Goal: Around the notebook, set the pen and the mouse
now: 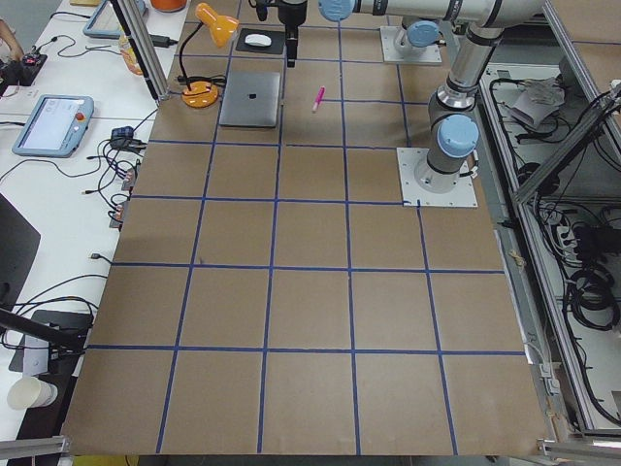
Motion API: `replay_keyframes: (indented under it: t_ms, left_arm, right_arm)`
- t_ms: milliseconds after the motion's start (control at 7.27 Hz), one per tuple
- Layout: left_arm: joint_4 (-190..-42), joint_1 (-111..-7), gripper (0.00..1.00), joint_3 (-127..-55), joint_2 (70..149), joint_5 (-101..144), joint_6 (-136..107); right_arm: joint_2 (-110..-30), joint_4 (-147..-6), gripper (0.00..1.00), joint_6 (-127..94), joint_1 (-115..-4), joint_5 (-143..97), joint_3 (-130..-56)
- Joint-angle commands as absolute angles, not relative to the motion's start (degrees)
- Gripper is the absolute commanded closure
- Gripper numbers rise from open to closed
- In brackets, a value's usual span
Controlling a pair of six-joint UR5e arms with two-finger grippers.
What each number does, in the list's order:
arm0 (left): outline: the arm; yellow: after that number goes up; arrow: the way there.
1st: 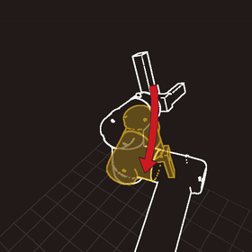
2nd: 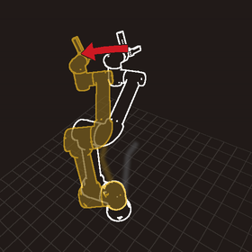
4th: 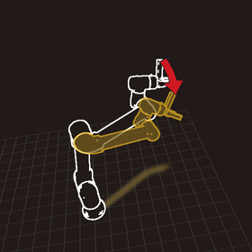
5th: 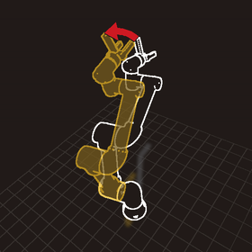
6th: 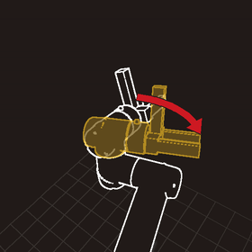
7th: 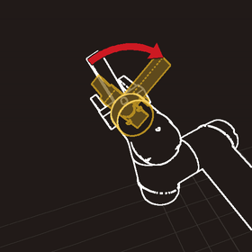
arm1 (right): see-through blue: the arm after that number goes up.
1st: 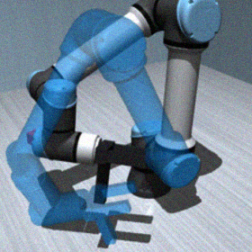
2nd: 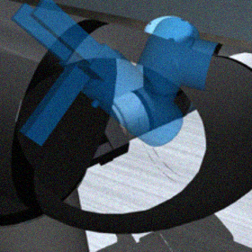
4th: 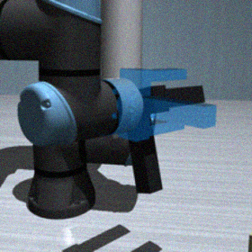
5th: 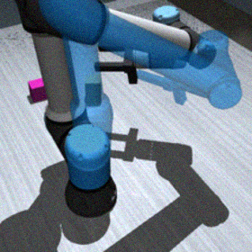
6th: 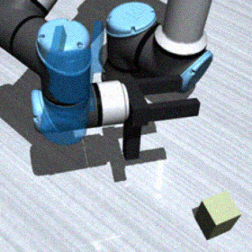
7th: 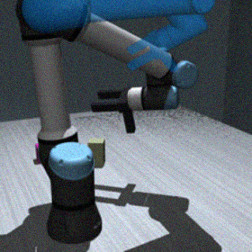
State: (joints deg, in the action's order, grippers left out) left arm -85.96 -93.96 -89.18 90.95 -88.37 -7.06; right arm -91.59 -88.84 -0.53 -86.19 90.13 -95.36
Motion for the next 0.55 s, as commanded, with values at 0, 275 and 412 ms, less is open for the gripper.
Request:
replay_keyframes:
  t_ms: [0, 275, 412]
  left_arm:
    - [-86.04, -93.96, 0.0, -88.95, 90.7, -88.59, -6.59]
    - [-86.04, -93.96, 0.0, -88.25, 90.97, -88.59, -6.59]
    - [-86.13, -93.87, 0.0, -88.24, 91.05, -88.59, -6.59]
  right_arm:
    - [-91.67, -87.8, 0.0, -1.14, -86.48, 89.74, -95.45]
    - [-91.67, -87.89, 0.0, -1.23, -86.31, 90.26, -94.75]
    - [-91.76, -88.24, 0.0, -1.23, -86.31, 90.35, -94.57]
